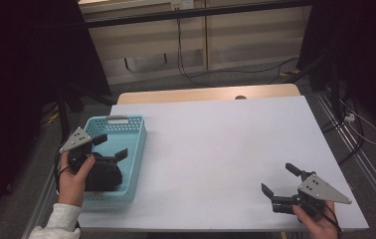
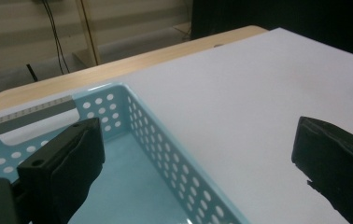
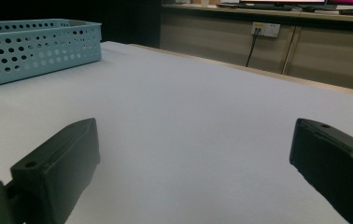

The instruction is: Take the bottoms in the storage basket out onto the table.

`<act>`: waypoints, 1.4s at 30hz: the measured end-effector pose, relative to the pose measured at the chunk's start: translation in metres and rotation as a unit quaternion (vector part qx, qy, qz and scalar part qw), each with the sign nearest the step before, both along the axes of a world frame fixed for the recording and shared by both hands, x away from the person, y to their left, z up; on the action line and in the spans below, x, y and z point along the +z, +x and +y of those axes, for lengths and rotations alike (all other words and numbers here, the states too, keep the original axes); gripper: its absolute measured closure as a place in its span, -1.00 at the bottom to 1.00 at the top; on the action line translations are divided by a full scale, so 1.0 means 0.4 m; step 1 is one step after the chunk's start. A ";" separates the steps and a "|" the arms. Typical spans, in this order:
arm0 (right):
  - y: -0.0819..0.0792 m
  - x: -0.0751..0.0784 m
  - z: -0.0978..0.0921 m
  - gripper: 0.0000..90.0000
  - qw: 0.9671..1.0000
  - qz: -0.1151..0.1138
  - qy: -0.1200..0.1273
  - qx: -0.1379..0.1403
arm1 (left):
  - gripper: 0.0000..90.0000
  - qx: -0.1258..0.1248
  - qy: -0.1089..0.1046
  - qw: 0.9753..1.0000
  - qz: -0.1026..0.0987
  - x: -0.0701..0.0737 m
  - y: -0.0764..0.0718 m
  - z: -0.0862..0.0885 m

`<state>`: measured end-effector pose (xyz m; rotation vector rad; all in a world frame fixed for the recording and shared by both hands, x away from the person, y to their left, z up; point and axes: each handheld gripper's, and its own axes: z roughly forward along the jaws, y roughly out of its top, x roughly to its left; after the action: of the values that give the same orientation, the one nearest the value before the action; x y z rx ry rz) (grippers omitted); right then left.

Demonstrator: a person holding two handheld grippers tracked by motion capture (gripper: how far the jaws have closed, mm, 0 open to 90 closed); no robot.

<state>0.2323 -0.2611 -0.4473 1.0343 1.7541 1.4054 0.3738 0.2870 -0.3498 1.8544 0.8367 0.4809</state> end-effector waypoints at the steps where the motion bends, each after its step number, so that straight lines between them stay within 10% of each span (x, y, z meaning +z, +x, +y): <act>1: 0.000 0.000 0.000 -0.99 1.000 0.000 -0.001 0.000 | -0.94 0.001 0.005 1.000 0.003 -0.002 0.004 0.005; 25: 0.001 -0.003 0.008 -0.99 1.000 0.007 -0.005 0.011 | -0.92 0.017 0.091 0.992 0.081 -0.057 0.078 0.098; 42: 0.001 -0.004 0.012 -0.99 1.000 0.009 -0.009 0.018 | -0.88 0.002 0.170 0.974 0.147 -0.132 0.118 0.115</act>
<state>0.2326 -0.2562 -0.4488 1.0138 1.8032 1.4048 0.4210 0.3331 -0.4025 2.2795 1.0017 0.3738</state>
